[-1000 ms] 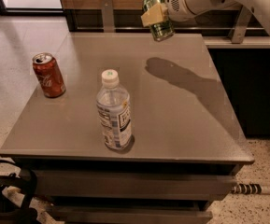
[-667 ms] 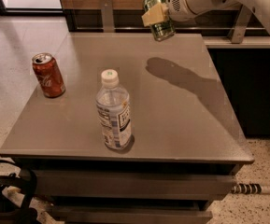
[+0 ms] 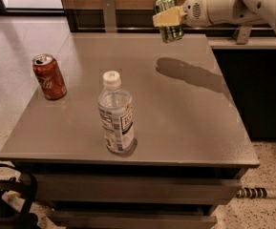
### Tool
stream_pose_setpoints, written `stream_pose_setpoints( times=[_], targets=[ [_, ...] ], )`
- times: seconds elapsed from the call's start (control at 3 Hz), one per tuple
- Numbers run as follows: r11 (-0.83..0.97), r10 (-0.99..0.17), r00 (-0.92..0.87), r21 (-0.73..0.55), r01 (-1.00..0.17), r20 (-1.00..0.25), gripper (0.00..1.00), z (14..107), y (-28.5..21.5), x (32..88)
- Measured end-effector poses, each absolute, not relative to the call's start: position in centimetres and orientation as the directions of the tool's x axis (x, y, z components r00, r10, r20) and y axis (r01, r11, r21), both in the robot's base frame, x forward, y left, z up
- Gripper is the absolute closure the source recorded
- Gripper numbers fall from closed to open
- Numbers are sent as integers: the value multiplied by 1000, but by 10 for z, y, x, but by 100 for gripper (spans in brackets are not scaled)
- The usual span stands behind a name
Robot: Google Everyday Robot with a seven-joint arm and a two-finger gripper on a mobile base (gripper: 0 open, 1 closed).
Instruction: Place green can upright
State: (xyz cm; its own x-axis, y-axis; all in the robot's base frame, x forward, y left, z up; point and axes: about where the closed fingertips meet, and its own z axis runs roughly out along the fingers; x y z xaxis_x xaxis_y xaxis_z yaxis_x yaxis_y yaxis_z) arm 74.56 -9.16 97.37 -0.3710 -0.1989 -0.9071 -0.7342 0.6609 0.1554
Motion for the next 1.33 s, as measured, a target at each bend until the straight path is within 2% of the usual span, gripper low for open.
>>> stream_pose_setpoints(
  times=[0.33, 0.67, 1.0, 1.33],
  targets=[
    [485, -176, -217, 107, -868, -960, 100, 979, -97, 734],
    [373, -216, -47, -38, -927, -975, 100, 980, -100, 722],
    [316, -245, 85, -163, -935, -966, 100, 983, -103, 709],
    [304, -254, 120, -197, -932, -960, 100, 983, -100, 709]
  ],
)
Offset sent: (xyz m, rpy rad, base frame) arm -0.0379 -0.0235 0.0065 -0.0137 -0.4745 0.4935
